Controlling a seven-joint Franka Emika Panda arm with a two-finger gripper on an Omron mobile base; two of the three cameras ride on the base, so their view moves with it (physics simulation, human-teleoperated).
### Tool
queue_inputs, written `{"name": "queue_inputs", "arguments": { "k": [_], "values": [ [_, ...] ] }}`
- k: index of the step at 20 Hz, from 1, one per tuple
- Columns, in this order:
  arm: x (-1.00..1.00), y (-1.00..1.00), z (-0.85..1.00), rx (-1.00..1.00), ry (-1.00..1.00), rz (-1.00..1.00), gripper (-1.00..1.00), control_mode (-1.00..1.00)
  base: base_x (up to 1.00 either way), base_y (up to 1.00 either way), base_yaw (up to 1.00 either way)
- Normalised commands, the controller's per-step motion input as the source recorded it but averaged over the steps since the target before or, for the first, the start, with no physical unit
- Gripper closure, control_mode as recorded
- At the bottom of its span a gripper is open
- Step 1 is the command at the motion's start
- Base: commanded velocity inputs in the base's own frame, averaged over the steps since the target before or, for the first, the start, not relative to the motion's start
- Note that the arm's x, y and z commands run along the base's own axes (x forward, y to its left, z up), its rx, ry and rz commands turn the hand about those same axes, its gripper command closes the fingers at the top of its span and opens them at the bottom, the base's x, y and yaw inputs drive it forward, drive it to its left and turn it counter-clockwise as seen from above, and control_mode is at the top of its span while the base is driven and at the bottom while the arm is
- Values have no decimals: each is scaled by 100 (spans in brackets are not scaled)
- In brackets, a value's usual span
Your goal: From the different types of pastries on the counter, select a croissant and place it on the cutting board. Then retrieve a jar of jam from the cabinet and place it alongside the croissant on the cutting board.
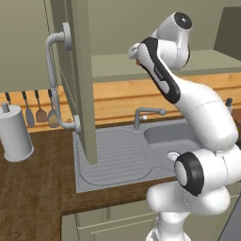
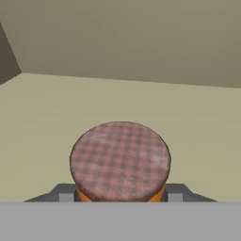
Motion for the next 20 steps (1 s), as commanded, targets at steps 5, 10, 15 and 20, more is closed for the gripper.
{"name": "queue_inputs", "arguments": {
  "k": [5,10,15,20],
  "values": [
    [-100,-28,16,0,0,0,100,-100,0,0,0],
    [-100,-29,16,0,2,0,100,-100,0,0,0],
    [-100,-21,4,0,8,0,100,-100,0,0,0],
    [-93,3,0,1,3,0,100,-100,0,0,0]
  ]
}}
